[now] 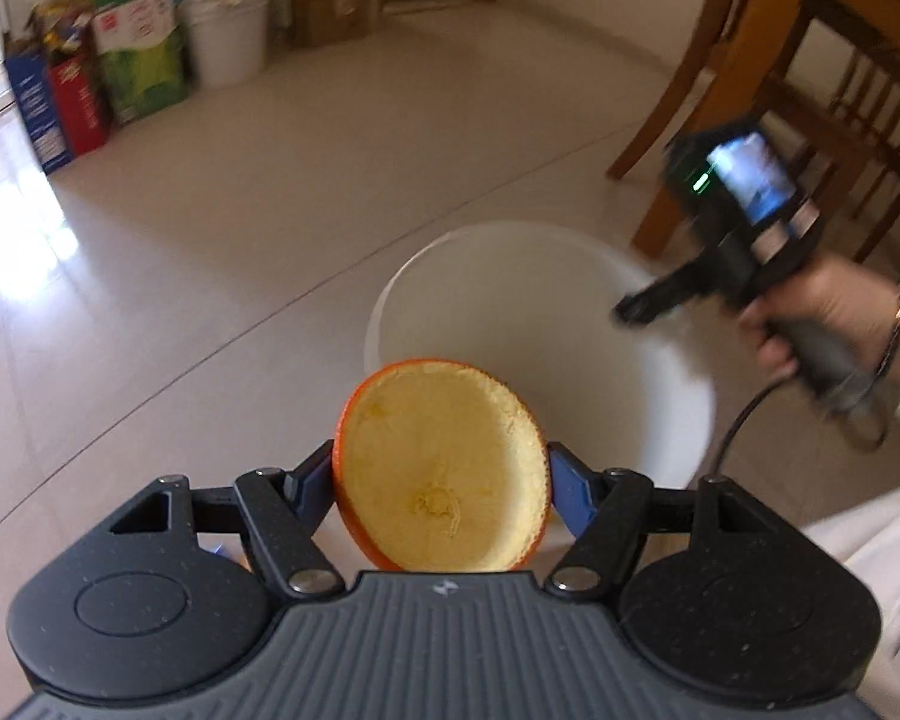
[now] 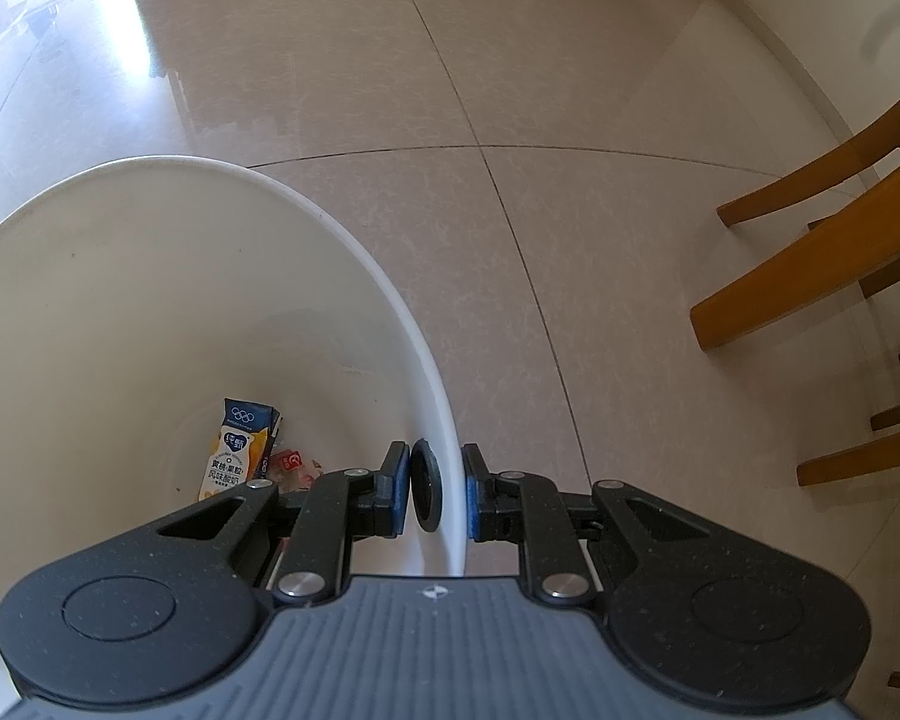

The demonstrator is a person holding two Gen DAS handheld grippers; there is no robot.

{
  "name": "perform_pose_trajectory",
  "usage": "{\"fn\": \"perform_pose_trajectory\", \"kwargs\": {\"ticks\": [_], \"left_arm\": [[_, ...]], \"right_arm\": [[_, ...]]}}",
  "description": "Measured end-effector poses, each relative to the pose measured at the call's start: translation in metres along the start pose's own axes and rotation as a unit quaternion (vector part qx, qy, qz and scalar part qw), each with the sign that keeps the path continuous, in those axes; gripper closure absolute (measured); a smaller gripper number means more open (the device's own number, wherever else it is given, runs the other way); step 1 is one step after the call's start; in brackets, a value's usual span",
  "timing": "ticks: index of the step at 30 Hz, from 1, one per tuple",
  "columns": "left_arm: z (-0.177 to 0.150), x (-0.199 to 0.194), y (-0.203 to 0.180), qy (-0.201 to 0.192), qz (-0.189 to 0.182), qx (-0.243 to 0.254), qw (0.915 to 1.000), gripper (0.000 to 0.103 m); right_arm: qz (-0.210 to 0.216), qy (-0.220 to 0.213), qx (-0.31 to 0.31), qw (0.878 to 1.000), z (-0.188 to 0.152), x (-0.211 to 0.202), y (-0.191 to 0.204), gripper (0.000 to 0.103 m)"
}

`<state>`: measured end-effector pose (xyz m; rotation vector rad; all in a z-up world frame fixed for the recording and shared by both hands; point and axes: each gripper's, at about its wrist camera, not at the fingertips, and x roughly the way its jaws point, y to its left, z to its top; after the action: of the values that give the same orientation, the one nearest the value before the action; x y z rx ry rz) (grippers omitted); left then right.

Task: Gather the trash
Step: 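Carry the orange peel over the white bin and open the left gripper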

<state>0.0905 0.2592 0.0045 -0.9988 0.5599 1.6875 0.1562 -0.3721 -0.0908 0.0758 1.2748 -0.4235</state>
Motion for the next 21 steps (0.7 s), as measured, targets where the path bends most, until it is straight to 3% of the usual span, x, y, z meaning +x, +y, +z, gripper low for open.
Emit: {"fn": "perform_pose_trajectory", "kwargs": {"ticks": [5, 8, 21], "left_arm": [[0.02, 0.016, -0.028, -0.01, -0.026, 0.01, 0.9996, 0.027], [0.021, 0.02, -0.035, -0.024, -0.021, 0.005, 0.9995, 0.008], [0.009, -0.003, -0.001, -0.052, 0.044, -0.057, 0.9961, 0.005]], "right_arm": [[0.002, 0.0, 0.001, 1.0, -0.001, 0.0, -0.001, 0.083], [0.005, 0.002, 0.003, 1.0, -0.001, 0.0, -0.002, 0.083], [0.006, 0.003, 0.002, 1.0, -0.001, 0.0, -0.001, 0.083]]}}
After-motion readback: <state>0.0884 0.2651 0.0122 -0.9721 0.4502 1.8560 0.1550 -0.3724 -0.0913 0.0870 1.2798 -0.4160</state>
